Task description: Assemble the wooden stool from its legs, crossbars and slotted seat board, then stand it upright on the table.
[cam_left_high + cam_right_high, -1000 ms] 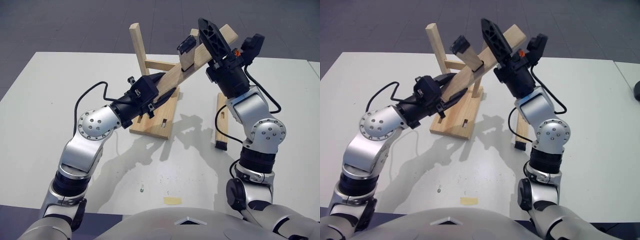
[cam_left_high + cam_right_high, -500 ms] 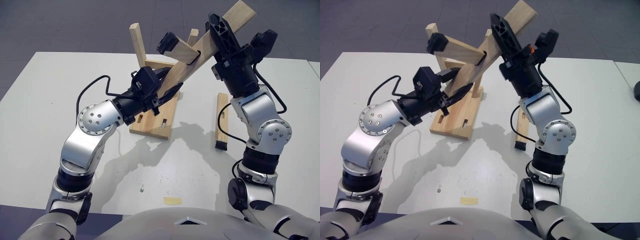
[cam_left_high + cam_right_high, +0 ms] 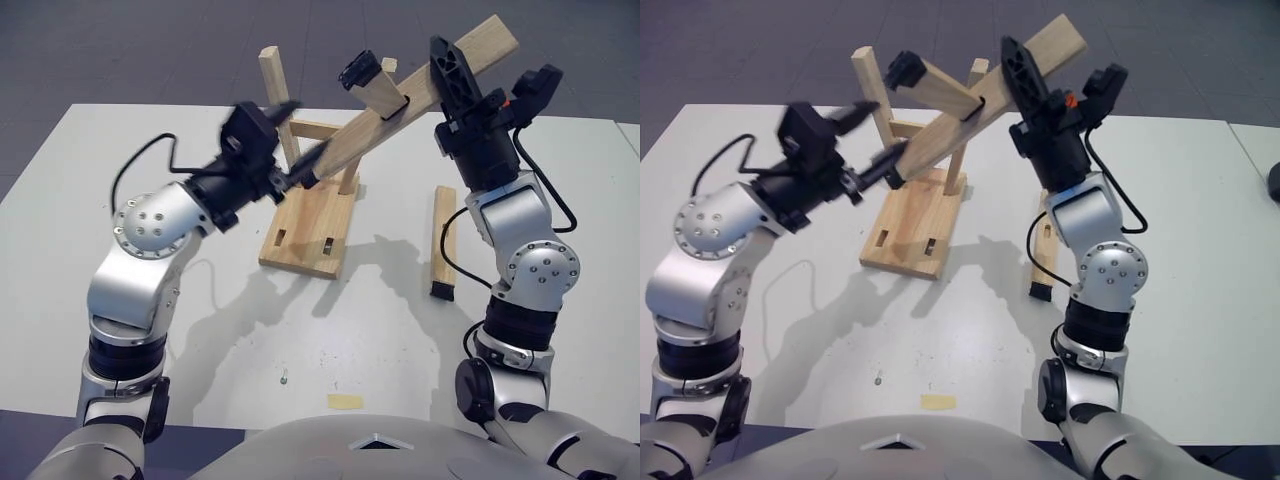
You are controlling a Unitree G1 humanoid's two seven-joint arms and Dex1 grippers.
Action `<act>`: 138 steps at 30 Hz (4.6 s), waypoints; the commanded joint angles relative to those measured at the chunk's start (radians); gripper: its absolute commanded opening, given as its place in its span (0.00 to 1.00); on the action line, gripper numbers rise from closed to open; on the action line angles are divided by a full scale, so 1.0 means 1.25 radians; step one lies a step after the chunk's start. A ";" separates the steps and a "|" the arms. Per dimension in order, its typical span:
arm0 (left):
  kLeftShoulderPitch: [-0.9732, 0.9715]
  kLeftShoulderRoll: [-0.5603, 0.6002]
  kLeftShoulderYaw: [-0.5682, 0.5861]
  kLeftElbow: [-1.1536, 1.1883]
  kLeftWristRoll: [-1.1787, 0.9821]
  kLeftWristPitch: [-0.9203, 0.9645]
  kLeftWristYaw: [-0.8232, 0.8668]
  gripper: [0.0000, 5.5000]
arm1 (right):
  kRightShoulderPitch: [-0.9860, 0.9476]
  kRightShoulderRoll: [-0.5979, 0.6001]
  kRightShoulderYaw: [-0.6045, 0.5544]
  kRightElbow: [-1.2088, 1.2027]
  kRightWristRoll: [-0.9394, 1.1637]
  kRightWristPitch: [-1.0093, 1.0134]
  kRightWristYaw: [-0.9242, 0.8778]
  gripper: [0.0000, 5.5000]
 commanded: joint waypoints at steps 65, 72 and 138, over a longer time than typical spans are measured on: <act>0.115 -0.036 -0.194 0.207 0.328 -0.148 0.020 0.98 | 0.264 -0.225 0.249 0.062 -0.597 -0.020 0.284 0.18; 0.112 -0.037 -0.200 0.212 0.335 -0.149 0.021 0.98 | 0.214 -0.196 0.251 0.041 -0.586 -0.038 0.217 0.19; 0.066 -0.103 -0.097 0.187 0.374 -0.111 0.178 0.98 | 0.306 -0.081 0.059 -0.045 -0.674 0.382 -0.073 0.37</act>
